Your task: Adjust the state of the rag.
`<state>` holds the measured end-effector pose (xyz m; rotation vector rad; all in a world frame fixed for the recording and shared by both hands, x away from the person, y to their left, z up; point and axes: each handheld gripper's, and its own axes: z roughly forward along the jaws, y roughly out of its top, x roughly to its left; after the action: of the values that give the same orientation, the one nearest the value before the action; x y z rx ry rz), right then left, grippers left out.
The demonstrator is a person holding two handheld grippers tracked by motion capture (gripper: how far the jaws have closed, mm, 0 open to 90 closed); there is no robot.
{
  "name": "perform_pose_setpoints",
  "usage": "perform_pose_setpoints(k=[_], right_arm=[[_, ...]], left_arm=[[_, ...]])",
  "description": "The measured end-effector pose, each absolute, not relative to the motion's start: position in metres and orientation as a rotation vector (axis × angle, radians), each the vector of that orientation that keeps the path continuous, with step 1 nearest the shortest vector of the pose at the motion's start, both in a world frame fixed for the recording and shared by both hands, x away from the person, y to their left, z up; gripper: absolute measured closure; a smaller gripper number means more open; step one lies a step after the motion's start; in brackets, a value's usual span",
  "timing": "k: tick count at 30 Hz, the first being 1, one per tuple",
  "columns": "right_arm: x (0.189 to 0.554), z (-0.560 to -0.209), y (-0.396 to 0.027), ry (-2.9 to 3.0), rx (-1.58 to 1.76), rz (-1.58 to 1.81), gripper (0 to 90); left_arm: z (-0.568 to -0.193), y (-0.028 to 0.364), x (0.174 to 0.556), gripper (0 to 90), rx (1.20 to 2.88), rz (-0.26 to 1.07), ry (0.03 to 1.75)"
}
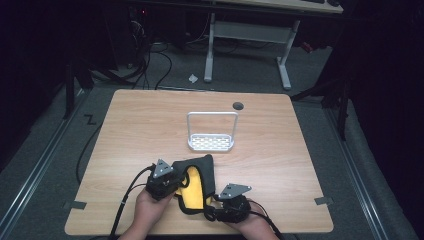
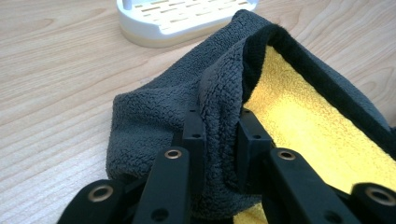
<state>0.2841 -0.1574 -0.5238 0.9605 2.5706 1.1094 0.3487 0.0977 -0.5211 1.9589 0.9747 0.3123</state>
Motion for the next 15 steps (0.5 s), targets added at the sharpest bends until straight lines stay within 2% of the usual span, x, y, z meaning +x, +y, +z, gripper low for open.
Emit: perform_pose_setpoints(k=[3, 5, 8, 11, 15], right_arm=[[0.288, -0.526, -0.155, 2.581, 0.991, 1.135, 53.1], [0.288, -0.528, -0.151, 2.582, 0.977, 1.129, 55.4], [0.287, -0.527, -0.150, 2.582, 0.956, 1.115, 76.6], [0.287, -0.523, -0.155, 2.546, 0.956, 1.094, 84.7], [0.291, -0.518, -0.175, 2.480, 0.992, 1.032, 85.8]], left_arm=[[-0.521, 0.096, 0.347, 76.3, 1.957, 0.290, 0.973], [-0.520, 0.095, 0.346, 76.2, 1.959, 0.273, 0.964], [-0.519, 0.094, 0.345, 75.8, 1.963, 0.263, 0.950], [-0.517, 0.097, 0.344, 74.5, 1.949, 0.239, 0.945], [-0.512, 0.104, 0.341, 74.0, 1.927, 0.204, 0.916]])
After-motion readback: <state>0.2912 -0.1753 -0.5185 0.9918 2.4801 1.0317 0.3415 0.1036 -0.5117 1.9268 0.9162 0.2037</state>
